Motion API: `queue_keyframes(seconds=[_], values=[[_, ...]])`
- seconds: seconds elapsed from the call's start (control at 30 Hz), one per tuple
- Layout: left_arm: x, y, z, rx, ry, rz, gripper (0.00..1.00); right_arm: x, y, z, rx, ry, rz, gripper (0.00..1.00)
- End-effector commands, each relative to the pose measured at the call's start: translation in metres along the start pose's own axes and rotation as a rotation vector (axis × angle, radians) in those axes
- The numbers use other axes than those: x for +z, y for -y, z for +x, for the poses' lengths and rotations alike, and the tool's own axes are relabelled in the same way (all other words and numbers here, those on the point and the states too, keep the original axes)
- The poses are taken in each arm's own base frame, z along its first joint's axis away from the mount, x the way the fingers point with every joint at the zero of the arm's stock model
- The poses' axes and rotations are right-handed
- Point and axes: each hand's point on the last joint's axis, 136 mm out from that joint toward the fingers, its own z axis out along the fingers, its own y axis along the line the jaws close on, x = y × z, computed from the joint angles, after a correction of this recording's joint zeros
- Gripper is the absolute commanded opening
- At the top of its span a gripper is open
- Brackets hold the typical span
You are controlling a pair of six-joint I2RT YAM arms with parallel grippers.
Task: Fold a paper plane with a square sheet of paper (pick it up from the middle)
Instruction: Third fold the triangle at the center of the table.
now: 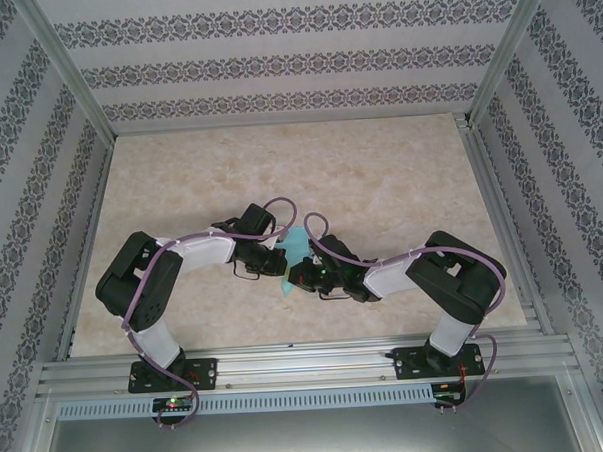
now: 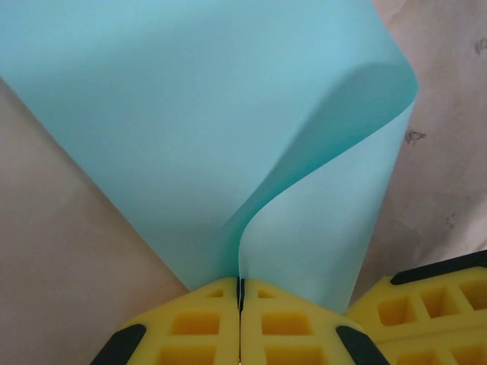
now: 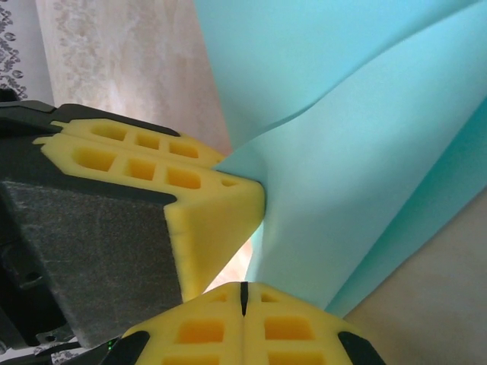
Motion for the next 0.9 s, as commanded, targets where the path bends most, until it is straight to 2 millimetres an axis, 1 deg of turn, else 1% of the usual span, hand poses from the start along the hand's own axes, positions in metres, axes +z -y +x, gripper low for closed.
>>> queue_keyframes(seconds=[0.0,0.07,0.17,0.27,0.3,0.4,0.47,0.57,0.63,0.87], values=[[0.01,-0.014,0.02,-0.007,-0.081,-0.059,0.08,0.002,0.023,-0.002,0.02,0.017,0.059,0.03],[0.011,-0.014,0.02,-0.006,-0.081,-0.059,0.08,0.005,0.027,-0.001,0.023,0.01,0.063,0.03],[0.011,-0.015,0.02,-0.004,-0.086,-0.061,0.08,0.01,0.026,-0.001,0.023,-0.001,0.054,0.04],[0.012,-0.017,0.02,-0.003,-0.087,-0.07,0.07,0.011,0.031,-0.001,0.048,0.003,0.053,0.04],[0.012,-0.017,0.021,-0.004,-0.087,-0.073,0.08,0.009,0.029,-0.001,0.054,0.009,0.04,0.04],[0.012,-0.018,0.022,-0.004,-0.091,-0.078,0.07,-0.002,0.01,-0.006,0.037,0.026,-0.007,0.05],[0.011,-0.018,0.021,-0.005,-0.088,-0.079,0.07,-0.013,0.001,-0.012,0.007,0.048,0.001,0.05],[0.011,-0.017,0.02,-0.004,-0.084,-0.076,0.07,-0.024,-0.005,-0.022,-0.034,0.071,0.022,0.05],[0.011,-0.017,0.02,-0.004,-0.085,-0.074,0.07,-0.025,-0.006,-0.027,-0.032,0.074,0.016,0.05],[0.011,-0.016,0.02,-0.002,-0.085,-0.07,0.07,-0.014,-0.002,-0.04,-0.01,0.075,0.01,0.05]])
